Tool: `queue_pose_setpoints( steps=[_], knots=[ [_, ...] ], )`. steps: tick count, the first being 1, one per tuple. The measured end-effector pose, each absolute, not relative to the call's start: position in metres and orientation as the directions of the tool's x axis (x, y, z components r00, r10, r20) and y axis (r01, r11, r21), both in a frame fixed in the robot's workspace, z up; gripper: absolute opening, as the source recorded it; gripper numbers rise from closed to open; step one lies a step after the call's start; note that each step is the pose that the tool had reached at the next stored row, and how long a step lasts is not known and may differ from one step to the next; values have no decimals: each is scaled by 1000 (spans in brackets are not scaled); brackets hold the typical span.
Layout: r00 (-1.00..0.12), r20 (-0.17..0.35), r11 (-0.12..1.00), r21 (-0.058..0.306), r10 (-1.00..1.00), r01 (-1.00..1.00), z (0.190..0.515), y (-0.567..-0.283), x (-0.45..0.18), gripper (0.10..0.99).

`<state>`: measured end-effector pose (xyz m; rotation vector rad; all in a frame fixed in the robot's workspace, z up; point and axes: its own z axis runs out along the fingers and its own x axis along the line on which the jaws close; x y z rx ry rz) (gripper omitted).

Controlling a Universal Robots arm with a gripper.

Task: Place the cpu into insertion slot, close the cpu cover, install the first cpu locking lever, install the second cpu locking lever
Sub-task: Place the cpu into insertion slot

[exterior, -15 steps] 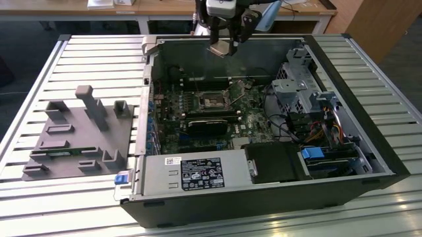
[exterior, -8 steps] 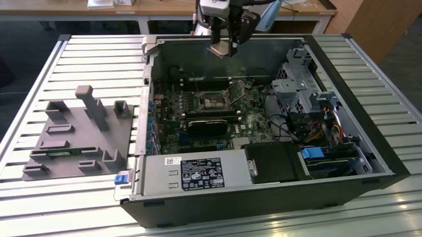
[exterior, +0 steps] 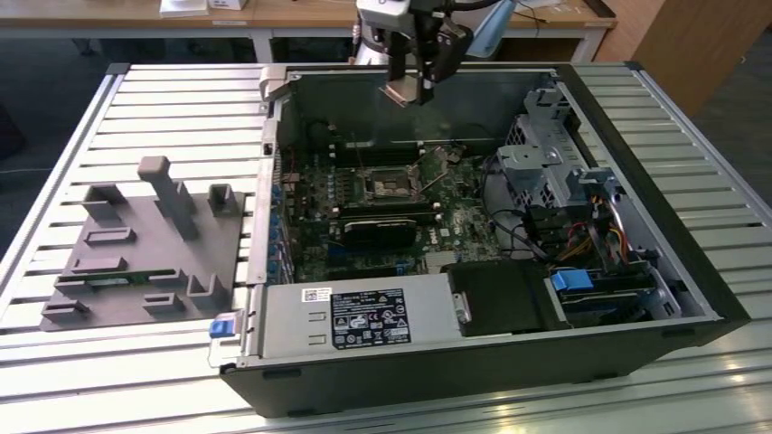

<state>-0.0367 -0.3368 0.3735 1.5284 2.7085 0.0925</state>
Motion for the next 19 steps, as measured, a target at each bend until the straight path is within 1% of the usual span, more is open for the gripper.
queue_pose_setpoints(
  steps=[9, 19],
  knots=[
    [-400, -2, 399, 64, 917, 915, 372, -337, -37, 541],
    [-230, -3, 229, 64, 973, 971, 370, -337, -37, 541]
  ],
)
